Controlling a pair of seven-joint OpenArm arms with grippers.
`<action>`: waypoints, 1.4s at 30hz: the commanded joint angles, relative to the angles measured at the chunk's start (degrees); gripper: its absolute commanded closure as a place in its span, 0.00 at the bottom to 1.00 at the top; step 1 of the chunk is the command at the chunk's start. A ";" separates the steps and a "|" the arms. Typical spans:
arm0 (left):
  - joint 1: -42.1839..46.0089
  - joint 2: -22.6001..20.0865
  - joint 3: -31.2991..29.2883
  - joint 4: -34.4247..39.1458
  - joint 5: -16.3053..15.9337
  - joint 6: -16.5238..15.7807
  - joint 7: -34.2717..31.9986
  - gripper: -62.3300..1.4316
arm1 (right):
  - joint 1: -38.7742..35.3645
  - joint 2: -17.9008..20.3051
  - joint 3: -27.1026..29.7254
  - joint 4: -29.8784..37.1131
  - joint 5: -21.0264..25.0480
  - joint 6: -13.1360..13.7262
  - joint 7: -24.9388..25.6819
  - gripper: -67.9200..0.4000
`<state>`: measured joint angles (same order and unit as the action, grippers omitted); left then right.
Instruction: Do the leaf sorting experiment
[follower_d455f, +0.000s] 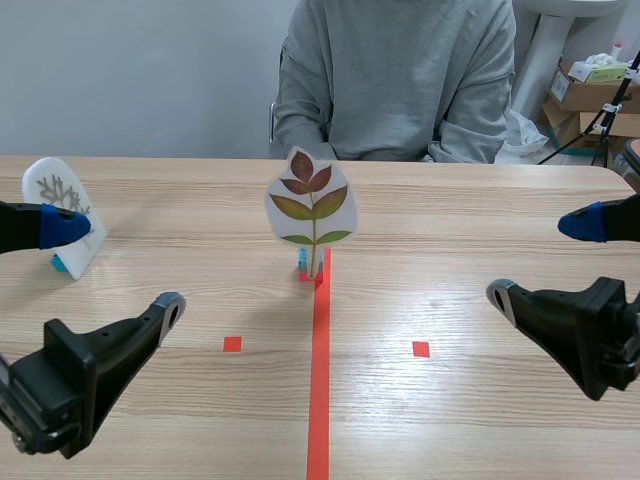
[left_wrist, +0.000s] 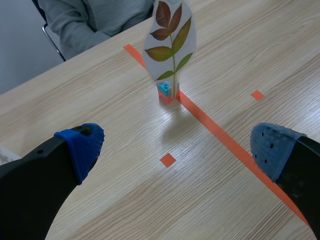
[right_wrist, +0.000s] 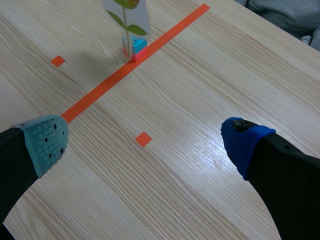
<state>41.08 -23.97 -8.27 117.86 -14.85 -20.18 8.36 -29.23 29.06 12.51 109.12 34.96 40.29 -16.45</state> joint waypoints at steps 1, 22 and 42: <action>-0.33 0.13 0.00 0.90 -0.57 -0.13 -0.81 0.00 | 0.79 0.48 0.17 0.04 0.20 -0.13 0.87 0.07; -17.33 -6.03 9.18 -14.86 -0.55 -2.23 0.26 0.00 | 0.79 0.48 0.17 0.04 0.17 -0.13 0.66 0.07; -66.45 6.56 41.97 -59.80 6.54 -2.23 -2.69 0.00 | 0.81 0.46 0.17 0.04 -0.24 -0.13 0.68 0.07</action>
<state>-25.36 -17.91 34.26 56.49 -8.29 -22.57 6.74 -29.23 29.06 12.51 109.12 34.28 40.29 -16.64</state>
